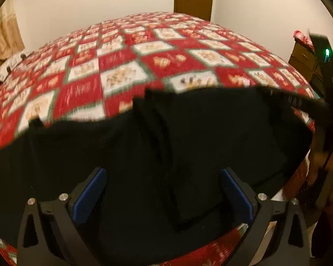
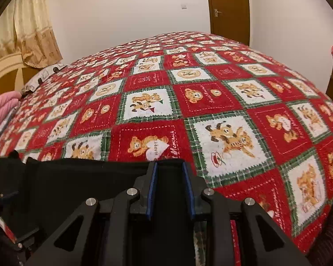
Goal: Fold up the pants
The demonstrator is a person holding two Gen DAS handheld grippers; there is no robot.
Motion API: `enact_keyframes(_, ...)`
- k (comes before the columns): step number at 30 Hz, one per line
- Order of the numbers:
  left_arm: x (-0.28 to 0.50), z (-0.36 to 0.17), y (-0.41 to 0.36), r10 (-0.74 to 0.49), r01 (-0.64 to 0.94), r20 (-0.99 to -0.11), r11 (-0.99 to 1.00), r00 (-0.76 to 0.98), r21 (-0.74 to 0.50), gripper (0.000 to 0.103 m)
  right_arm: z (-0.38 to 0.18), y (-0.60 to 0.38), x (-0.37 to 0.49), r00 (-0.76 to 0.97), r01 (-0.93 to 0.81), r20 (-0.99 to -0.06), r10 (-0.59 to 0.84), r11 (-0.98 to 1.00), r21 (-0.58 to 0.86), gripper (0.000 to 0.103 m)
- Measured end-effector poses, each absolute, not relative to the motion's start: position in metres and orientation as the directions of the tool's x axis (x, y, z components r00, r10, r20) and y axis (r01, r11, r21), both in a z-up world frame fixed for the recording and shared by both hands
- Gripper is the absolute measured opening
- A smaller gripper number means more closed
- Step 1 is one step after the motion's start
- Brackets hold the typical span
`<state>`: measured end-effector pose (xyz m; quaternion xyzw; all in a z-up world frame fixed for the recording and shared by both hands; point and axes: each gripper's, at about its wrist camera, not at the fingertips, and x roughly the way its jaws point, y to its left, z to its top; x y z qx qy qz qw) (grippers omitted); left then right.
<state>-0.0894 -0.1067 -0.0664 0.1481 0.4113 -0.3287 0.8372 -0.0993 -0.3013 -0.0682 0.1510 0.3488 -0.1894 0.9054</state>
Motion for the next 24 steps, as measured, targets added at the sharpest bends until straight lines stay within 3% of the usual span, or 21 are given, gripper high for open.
enact_keyframes(8, -0.102, -0.064, -0.094, -0.437, 0.687, -0.779, 0.727, 0.45, -0.011, 0.103, -0.033, -0.265, -0.143, 0.817, 0.375, -0.53, -0.228, 0.908, 0.188, 0.026)
enact_keyframes(11, -0.1, -0.066, -0.095, -0.443, 0.689, -0.778, 0.724, 0.446, -0.017, 0.103, -0.043, -0.233, -0.138, 0.829, 0.277, -0.543, -0.13, 0.94, 0.197, 0.026)
enact_keyframes(15, -0.098, -0.057, -0.082, -0.46, 0.684, -0.756, 0.729, 0.466, -0.022, 0.103, -0.076, -0.194, -0.114, 0.772, 0.191, -0.633, -0.052, 0.969, 0.154, 0.027)
enact_keyframes(18, -0.094, -0.045, -0.056, -0.455, 0.651, -0.731, 0.759, 0.509, -0.019, 0.103, -0.073, -0.186, -0.113, 0.768, 0.224, -0.632, -0.107, 0.969, 0.108, 0.027)
enact_keyframes(24, -0.074, -0.034, 0.04, -0.321, 0.439, -0.702, 0.898, 0.635, -0.013, 0.103, -0.042, -0.17, -0.126, 0.847, 0.166, -0.531, -0.009, 0.954, 0.249, 0.027)
